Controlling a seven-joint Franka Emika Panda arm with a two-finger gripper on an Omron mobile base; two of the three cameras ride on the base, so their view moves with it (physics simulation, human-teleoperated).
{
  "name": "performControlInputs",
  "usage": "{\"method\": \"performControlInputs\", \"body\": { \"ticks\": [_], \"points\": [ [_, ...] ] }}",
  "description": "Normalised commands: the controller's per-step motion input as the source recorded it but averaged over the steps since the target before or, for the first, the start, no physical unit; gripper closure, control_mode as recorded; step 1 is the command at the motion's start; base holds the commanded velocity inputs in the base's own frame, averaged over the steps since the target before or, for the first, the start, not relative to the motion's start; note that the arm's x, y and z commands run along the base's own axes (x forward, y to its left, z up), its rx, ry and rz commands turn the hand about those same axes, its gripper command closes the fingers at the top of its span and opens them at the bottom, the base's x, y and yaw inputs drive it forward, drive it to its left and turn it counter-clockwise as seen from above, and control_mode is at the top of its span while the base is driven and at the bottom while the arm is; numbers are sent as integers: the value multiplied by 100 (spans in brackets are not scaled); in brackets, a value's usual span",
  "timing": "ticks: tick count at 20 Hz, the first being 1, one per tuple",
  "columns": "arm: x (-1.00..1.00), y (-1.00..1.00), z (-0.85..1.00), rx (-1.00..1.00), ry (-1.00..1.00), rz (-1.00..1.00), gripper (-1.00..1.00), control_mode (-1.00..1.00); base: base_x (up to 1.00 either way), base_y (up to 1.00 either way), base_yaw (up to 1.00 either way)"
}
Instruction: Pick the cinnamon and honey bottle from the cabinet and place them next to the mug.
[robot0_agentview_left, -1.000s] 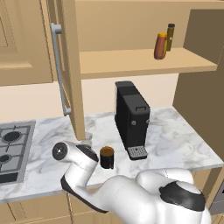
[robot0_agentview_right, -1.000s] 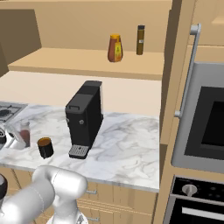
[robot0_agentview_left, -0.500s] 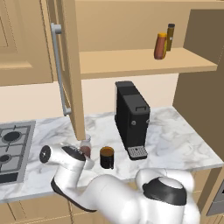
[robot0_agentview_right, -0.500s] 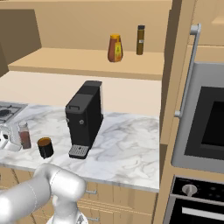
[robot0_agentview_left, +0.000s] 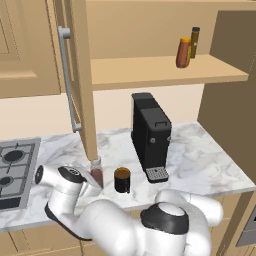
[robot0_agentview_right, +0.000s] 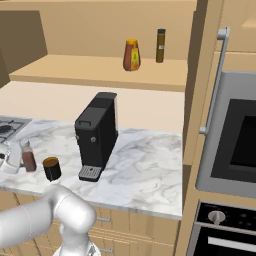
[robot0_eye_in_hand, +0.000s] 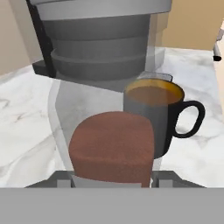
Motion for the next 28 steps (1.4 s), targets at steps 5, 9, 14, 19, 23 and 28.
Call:
{"method": "performControlInputs", "body": {
  "ticks": [5, 9, 14, 19, 23, 28],
  "points": [
    [3, -1, -16, 0, 0, -15, 100, -100, 0, 0, 0],
    [4, -8, -8, 0, 0, -14, 100, -100, 0, 0, 0],
    [0, -34, 0, 0, 0, -7, 100, -100, 0, 0, 0],
    [0, -56, 0, 1, 0, -2, 100, -100, 0, 0, 0],
    [1, -11, -2, 0, 0, -3, 100, -100, 0, 0, 0],
    [1, 24, -22, 0, 0, -3, 100, -100, 0, 0, 0]
  ]
}}
